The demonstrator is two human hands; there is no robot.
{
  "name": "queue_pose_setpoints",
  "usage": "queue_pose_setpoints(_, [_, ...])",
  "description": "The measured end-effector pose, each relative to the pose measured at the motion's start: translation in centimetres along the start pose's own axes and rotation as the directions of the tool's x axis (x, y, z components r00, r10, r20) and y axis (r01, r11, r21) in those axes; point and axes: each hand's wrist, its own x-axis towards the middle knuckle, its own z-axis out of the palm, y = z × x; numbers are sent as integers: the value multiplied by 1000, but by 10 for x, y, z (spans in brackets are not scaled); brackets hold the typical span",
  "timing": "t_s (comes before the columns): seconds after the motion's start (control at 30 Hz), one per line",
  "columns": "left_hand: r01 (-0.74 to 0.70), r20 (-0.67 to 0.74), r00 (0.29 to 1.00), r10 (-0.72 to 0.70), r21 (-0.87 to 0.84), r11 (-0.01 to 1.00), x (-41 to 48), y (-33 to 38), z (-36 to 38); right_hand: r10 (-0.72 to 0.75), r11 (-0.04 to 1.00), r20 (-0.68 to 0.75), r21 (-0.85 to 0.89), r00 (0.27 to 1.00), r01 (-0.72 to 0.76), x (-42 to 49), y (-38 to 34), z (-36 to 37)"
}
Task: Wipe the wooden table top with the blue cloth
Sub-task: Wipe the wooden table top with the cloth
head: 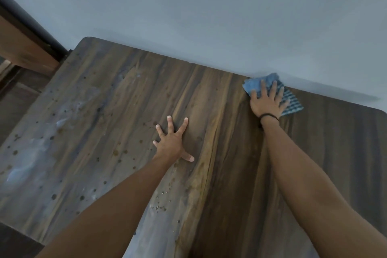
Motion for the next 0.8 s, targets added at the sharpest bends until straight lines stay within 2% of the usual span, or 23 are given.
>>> queue_pose_setpoints(0.03, [-3,1,1000,3,0,1000,0,0,0,-12,1000,18,-10,1000,13,2,-15,3])
queue_pose_setpoints(0.13, [-9,-6,1000,9,-4,1000,0,-2,0,-293,951,110,-66,950,301,-18,-40,21])
queue_pose_setpoints(0.2, [-12,-14,1000,11,-12,1000,1,-2,1,-396,907,132,-99,909,410,-39,-27,29])
queue_pose_setpoints(0.27, [-8,-23,1000,7,-16,1000,0,-2,2,-378,912,116,-124,918,391,-45,-2,26])
queue_pose_setpoints(0.33, [-3,-21,1000,2,-18,1000,0,-2,2,-266,956,58,-113,962,271,-26,7,16])
queue_pose_setpoints(0.43, [-4,1,1000,4,-20,1000,-1,-1,0,-88,996,47,-20,995,89,6,-19,7])
queue_pose_setpoints(0.5, [-9,0,1000,9,-17,1000,-1,-1,0,-149,988,70,-42,986,152,5,-45,14])
queue_pose_setpoints(0.57, [-15,-8,1000,15,-16,1000,0,-2,0,-319,942,116,-67,940,328,-14,-55,26])
queue_pose_setpoints(0.63, [-17,-16,1000,17,-24,1000,1,-3,2,-430,891,125,-104,894,443,-44,-41,36])
queue_pose_setpoints(0.7, [-9,-21,1000,8,-22,1000,1,-3,2,-441,882,116,-126,890,453,-64,-17,38])
queue_pose_setpoints(0.8, [0,-16,1000,0,-24,1000,2,-2,2,-306,944,46,-115,951,309,-42,-7,27])
